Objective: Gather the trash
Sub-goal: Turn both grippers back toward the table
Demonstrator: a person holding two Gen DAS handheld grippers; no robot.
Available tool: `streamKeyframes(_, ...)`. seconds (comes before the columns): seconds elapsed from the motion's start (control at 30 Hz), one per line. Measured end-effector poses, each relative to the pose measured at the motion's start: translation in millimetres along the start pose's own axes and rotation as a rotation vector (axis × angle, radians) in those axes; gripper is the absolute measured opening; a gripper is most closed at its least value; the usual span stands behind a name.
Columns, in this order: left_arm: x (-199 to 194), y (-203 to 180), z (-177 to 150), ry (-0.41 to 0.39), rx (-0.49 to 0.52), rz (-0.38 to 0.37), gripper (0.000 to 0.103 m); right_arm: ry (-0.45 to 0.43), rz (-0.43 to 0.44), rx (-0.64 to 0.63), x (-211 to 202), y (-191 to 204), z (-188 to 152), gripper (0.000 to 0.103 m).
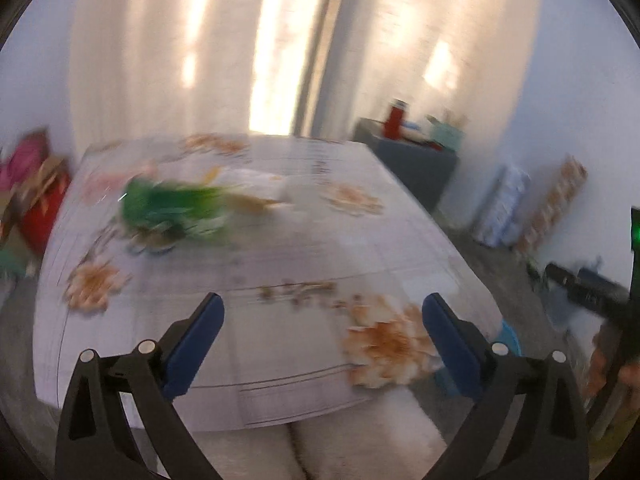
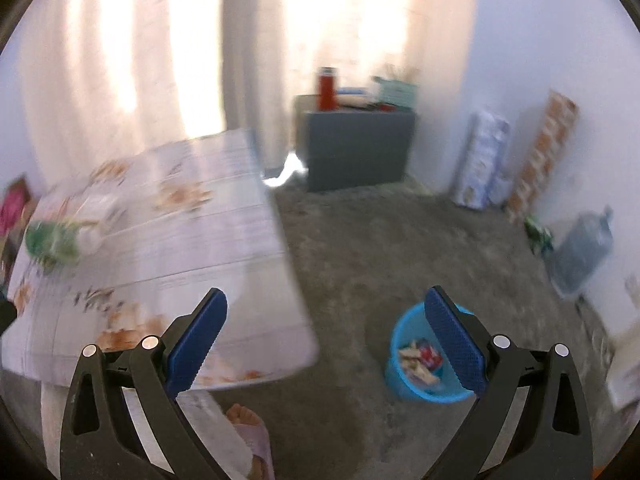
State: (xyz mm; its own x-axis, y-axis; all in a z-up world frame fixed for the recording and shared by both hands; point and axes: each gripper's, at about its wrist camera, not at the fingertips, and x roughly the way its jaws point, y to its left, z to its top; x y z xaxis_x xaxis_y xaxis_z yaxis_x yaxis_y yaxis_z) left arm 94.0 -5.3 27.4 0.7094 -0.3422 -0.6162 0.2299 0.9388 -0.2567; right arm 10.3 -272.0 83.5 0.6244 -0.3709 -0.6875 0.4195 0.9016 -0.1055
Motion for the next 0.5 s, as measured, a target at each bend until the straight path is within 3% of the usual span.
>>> streamKeyframes(0.1,-3,31,0,-0.007,-0.073,0.014,0.097,-0.005,0.041,-0.075,5,36,8,0.095)
streamKeyframes(0.3,-6,73,0,-0.032,-0.143,0.068,0.097,-0.022,0.206,-0.123,11,88,14,0.095)
streamKeyframes(0.5,-8,105,-5,-0.045,-0.206,0.05,0.097,0.051,0.372,-0.142,31,132,12,0.095)
